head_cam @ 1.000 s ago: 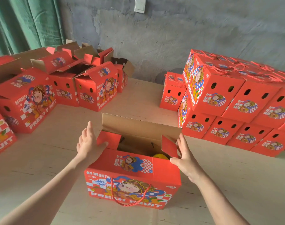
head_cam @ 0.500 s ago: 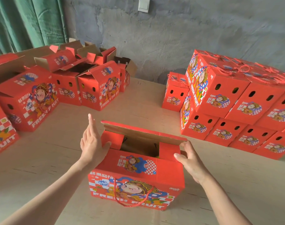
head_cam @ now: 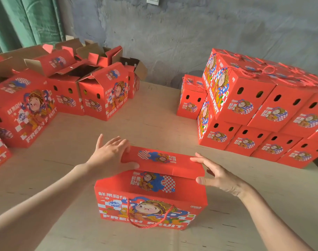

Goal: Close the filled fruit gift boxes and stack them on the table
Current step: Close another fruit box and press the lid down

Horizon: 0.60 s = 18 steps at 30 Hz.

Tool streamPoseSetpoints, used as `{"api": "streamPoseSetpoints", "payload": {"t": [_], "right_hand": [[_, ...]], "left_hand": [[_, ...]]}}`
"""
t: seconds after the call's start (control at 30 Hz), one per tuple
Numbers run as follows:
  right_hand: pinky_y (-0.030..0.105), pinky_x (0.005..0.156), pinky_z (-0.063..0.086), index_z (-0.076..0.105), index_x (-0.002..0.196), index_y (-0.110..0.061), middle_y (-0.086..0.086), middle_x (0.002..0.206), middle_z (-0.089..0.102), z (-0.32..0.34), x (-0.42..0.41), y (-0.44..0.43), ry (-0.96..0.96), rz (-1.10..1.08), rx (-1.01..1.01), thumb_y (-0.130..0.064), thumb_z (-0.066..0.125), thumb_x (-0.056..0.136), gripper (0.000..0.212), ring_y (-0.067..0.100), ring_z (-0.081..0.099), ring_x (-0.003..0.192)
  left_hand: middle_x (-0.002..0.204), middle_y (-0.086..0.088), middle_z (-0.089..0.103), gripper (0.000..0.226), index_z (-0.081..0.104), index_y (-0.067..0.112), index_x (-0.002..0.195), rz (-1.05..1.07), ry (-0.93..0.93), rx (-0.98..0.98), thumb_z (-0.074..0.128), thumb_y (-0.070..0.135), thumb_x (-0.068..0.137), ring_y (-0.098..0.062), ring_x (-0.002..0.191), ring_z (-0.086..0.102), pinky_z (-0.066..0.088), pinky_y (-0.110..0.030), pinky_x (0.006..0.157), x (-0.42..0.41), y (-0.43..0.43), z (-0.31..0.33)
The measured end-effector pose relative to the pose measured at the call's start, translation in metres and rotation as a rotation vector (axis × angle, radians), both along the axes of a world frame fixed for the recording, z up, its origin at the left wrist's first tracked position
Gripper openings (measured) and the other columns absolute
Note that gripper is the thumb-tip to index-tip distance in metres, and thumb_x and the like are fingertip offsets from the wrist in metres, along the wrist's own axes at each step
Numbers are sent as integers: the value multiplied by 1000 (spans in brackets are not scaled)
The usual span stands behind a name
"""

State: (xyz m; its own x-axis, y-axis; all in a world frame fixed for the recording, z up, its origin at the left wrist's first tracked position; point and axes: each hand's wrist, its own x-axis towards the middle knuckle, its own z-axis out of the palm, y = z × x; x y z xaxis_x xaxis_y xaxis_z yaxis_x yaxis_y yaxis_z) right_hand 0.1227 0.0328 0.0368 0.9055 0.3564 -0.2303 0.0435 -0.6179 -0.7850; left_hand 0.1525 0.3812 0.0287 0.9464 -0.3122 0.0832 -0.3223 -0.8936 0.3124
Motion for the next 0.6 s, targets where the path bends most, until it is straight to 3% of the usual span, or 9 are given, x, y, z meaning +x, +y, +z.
{"api": "streamPoseSetpoints", "payload": {"t": [0.07,0.1,0.17,0.23,0.33,0.6], "right_hand": [[18,105,18,37,128,-57,-29,148,14,-2,1,6,-82,-7,-99,-45,61,86,50,-11,18,132],[17,103,19,35,127,-60,-31,147,14,-5,1,8,-131,-13,-132,-45,56,89,47,-13,18,131],[14,101,20,32,127,-62,-33,145,16,-12,-2,10,-209,-25,-173,-49,49,90,43,-17,17,129],[13,99,23,31,126,-63,-34,144,16,-17,-5,11,-257,-33,-192,-53,44,88,42,-17,17,129],[15,99,26,31,125,-64,-32,145,16,-21,-5,14,-296,-50,-199,-52,42,88,41,-14,17,131],[21,103,26,34,126,-61,-26,150,15,-24,-7,14,-296,-73,-170,-51,42,86,42,-9,15,136]], "left_hand": [[107,12,53,77,38,29,101,-104,139,85,33,89,54,-13,111,49,22,-38,108,20,2,6],[107,11,52,80,37,29,107,-145,163,110,34,90,54,-13,105,50,31,-31,97,27,3,7],[119,6,50,94,35,30,126,-218,139,158,32,91,56,-15,108,48,36,-27,88,36,5,2],[129,4,45,105,26,31,141,-272,51,241,16,95,58,-17,117,43,35,-30,98,38,6,-7],[130,4,43,114,19,32,148,-302,-73,283,-9,93,55,-17,120,40,31,-31,104,36,7,-14],[131,0,38,113,8,34,149,-322,-58,301,-19,88,54,-19,121,36,29,-33,107,33,6,-10]]}}
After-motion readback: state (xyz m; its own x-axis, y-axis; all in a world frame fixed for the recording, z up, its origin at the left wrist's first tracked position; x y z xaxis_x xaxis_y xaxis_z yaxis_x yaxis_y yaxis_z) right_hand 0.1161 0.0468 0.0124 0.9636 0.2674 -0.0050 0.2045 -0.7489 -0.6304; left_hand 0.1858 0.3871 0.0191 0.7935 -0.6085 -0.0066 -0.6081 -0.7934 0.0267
